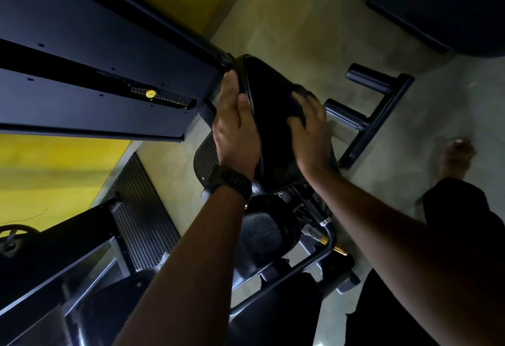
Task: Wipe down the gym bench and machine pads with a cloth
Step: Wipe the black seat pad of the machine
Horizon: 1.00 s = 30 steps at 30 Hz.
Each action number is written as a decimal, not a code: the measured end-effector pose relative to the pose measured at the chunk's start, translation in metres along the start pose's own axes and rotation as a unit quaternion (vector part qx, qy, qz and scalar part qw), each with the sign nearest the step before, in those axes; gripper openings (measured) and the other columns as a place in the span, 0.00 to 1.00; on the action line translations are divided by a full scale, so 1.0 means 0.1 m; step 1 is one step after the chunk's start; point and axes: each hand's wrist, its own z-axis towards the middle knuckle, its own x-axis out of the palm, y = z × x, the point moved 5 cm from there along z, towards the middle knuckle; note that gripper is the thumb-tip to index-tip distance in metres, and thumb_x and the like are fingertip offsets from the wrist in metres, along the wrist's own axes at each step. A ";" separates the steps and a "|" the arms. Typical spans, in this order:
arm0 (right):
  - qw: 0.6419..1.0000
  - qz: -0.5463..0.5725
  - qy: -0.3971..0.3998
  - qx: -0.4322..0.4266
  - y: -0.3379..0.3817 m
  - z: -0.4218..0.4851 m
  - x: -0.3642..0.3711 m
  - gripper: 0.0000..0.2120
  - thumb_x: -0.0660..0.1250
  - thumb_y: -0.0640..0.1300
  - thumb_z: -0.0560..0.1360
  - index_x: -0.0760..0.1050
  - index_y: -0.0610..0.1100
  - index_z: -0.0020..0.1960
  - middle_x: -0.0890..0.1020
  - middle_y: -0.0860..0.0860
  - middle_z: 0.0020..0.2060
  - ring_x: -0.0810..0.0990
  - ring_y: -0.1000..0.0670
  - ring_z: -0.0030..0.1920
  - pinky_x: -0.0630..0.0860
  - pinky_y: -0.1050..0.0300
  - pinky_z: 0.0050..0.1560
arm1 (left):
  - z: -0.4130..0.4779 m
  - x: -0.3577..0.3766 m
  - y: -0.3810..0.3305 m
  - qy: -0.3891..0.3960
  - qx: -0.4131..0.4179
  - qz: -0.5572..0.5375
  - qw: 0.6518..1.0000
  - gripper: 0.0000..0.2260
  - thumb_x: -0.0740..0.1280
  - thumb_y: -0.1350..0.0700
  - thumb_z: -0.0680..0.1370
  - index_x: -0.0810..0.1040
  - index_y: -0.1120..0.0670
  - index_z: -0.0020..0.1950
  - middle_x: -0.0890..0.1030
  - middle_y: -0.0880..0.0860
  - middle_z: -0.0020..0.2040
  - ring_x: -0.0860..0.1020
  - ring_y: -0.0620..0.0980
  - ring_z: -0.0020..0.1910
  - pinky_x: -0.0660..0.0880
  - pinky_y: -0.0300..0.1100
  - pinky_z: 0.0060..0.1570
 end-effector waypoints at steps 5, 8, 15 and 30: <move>0.984 0.047 0.044 -0.164 0.51 0.06 0.09 0.24 0.63 0.50 0.77 0.73 0.54 0.73 0.68 0.55 0.75 0.68 0.49 0.73 0.68 0.46 0.71 | 0.03 0.00 0.02 0.003 0.011 0.025 1.000 0.21 0.56 0.55 0.85 0.66 0.54 0.79 0.65 0.51 0.80 0.61 0.44 0.78 0.57 0.26 0.72; 0.988 0.021 0.052 -0.145 0.47 0.44 0.15 0.23 0.63 0.50 0.79 0.71 0.56 0.74 0.69 0.53 0.75 0.69 0.51 0.73 0.70 0.48 0.71 | 0.01 0.00 -0.01 -0.005 0.022 0.034 0.999 0.21 0.56 0.56 0.85 0.67 0.55 0.79 0.64 0.52 0.80 0.61 0.44 0.78 0.56 0.22 0.69; 0.996 0.015 0.077 0.031 -0.31 0.51 0.05 0.22 0.63 0.48 0.82 0.69 0.56 0.76 0.68 0.51 0.74 0.71 0.50 0.71 0.69 0.51 0.72 | -0.04 0.01 0.01 -0.019 -0.012 0.037 0.999 0.22 0.55 0.54 0.85 0.65 0.55 0.80 0.65 0.51 0.80 0.61 0.45 0.79 0.55 0.23 0.70; 0.989 0.142 0.035 -0.026 0.50 -0.86 -0.11 0.26 0.66 0.49 0.74 0.74 0.52 0.72 0.70 0.52 0.68 0.71 0.52 0.70 0.72 0.46 0.71 | 0.01 -0.07 -0.16 0.089 -0.057 0.029 0.994 0.21 0.55 0.52 0.87 0.62 0.52 0.81 0.62 0.50 0.81 0.59 0.44 0.79 0.51 0.26 0.72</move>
